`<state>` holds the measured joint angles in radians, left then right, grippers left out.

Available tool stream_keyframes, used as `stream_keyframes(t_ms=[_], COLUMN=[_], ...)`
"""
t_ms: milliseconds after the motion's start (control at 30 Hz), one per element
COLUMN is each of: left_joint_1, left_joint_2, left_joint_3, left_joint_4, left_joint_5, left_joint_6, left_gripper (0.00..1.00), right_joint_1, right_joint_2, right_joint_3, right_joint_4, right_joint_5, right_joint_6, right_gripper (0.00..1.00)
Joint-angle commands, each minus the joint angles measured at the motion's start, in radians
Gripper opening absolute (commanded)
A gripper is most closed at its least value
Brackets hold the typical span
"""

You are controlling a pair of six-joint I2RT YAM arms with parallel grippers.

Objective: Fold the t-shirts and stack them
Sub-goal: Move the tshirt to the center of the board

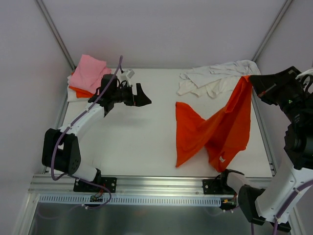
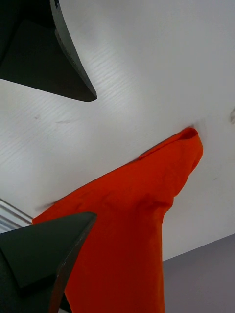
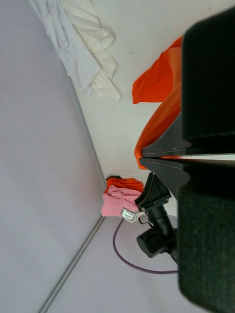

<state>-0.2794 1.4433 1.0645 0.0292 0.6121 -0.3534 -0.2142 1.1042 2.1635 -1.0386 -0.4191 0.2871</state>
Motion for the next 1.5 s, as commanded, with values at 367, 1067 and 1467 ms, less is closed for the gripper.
stream_keyframes(t_ms=[367, 1067, 1467], left_joint_1=[-0.198, -0.392, -0.394], left_joint_2=[-0.092, 0.068, 0.075], left_joint_3=[-0.063, 0.081, 0.123], left_joint_4=[-0.172, -0.69, -0.611], left_joint_5=[0.209, 0.094, 0.074], left_joint_6=[-0.019, 0.192, 0.14], left_gripper=[0.99, 0.99, 0.99], right_joint_1=[-0.004, 0.006, 0.044], right_joint_2=[-0.122, -0.052, 0.463], right_joint_3=[-0.401, -0.691, -0.245], right_joint_4=[0.159, 0.429, 0.554], right_joint_5=[-0.06, -0.021, -0.072], right_joint_6=[0.032, 0.046, 0.023], right_gripper=[0.0, 0.0, 0.0])
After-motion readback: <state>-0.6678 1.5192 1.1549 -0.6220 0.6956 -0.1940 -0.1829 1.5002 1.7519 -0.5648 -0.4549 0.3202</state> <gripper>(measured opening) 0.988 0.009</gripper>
